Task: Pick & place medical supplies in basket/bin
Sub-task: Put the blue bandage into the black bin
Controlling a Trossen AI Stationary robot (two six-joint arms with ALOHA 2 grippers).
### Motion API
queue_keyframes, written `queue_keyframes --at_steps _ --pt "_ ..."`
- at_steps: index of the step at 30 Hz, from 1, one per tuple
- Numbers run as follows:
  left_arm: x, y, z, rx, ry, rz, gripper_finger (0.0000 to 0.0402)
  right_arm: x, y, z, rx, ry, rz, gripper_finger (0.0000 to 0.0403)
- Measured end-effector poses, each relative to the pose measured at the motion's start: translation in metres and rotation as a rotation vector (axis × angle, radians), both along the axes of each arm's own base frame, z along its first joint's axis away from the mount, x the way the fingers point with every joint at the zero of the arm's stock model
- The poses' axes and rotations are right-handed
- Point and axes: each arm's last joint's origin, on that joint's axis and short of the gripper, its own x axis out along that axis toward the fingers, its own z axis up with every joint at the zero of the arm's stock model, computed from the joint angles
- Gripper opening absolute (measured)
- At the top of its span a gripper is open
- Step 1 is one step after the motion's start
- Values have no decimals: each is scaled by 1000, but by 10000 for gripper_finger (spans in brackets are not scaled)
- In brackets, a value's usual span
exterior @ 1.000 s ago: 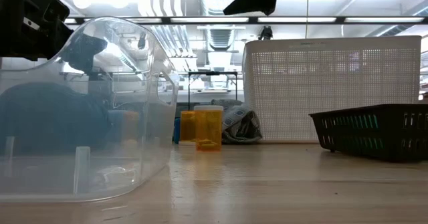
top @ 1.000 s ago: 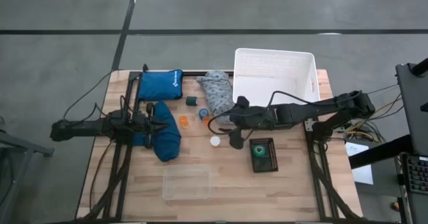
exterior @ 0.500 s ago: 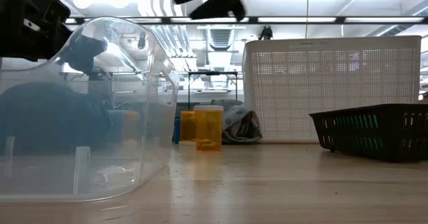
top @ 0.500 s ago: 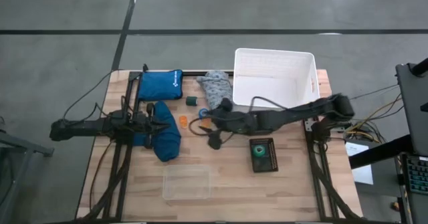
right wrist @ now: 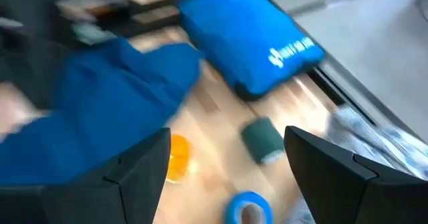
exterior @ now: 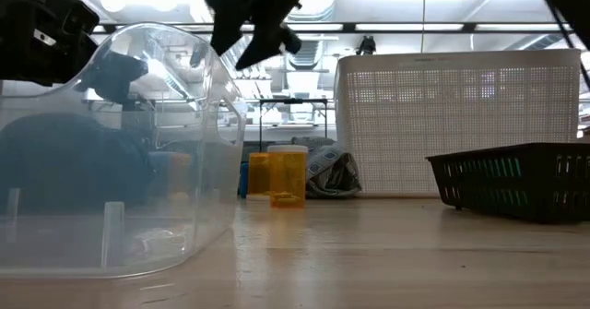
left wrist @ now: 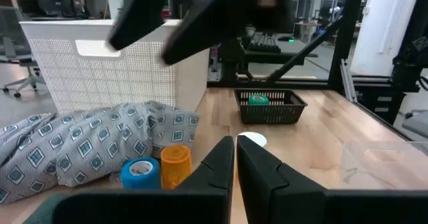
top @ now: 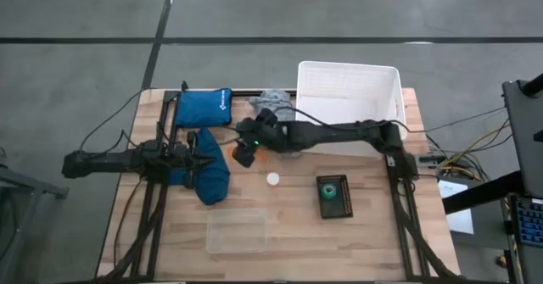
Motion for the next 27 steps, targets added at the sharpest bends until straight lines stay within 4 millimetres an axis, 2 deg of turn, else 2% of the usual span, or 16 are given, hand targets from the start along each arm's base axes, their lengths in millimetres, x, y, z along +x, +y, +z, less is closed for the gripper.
queue_keyframes --at_steps 6,13,19,27 --pt "1 0 -2 0 18 0 26 6 -30 -18 137 114 -53 288" --pt "2 0 -3 0 30 0 26 7 -54 -40 227 142 -95 288" --pt "2 0 -3 0 32 0 26 3 -57 -62 248 210 -103 288" --pt "2 0 -3 0 32 2 26 0 -60 -88 249 210 -111 288"
